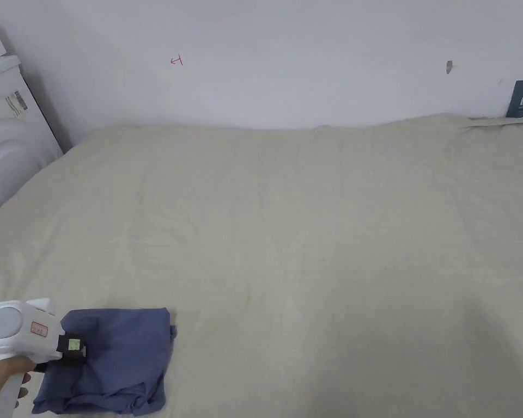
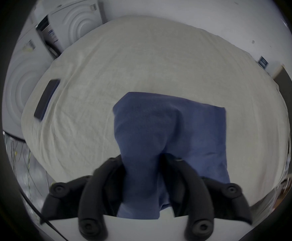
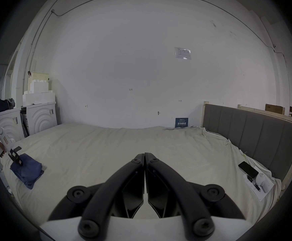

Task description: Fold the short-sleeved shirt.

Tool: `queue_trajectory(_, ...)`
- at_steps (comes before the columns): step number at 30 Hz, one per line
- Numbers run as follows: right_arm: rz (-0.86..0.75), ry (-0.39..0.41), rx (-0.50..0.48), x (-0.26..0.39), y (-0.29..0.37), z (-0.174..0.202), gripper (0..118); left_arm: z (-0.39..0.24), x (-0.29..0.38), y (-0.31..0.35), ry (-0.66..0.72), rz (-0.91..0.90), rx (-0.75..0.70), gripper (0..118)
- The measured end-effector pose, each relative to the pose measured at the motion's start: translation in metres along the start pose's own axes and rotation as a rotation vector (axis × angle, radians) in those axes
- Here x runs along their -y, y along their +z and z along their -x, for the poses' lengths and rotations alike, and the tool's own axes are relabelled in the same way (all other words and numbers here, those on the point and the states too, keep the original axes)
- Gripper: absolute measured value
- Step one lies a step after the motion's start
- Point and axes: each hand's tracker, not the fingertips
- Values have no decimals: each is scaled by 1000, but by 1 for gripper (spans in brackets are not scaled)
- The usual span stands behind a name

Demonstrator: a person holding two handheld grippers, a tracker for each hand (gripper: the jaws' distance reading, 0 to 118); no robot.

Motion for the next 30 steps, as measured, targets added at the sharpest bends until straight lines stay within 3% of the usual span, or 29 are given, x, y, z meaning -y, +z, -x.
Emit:
queue_trajectory(3, 3, 0, -5, -2, 0, 0, 0, -1, 6, 1, -12, -40, -61, 80)
queue_trajectory(5, 1, 0, -10, -3, 1, -1, 0, -10, 15, 16, -5, -83, -76, 110)
queue_trajectory(6, 1, 3, -12, -4, 1, -2, 0, -11, 17, 19, -4, -91, -82, 116)
queue_trajectory(13, -6, 15, -15, -16, 4, -10, 0, -30, 22, 62, -1, -262, -80, 116)
queue_trajectory(22, -25, 36, -5, -34, 8, -24, 0, -69, 35, 146, -40, -689, 0, 116)
queue_trajectory(30, -61, 44, 7, -47, 19, -40, 0, -146, 77, 222, -97, -1063, 23, 118)
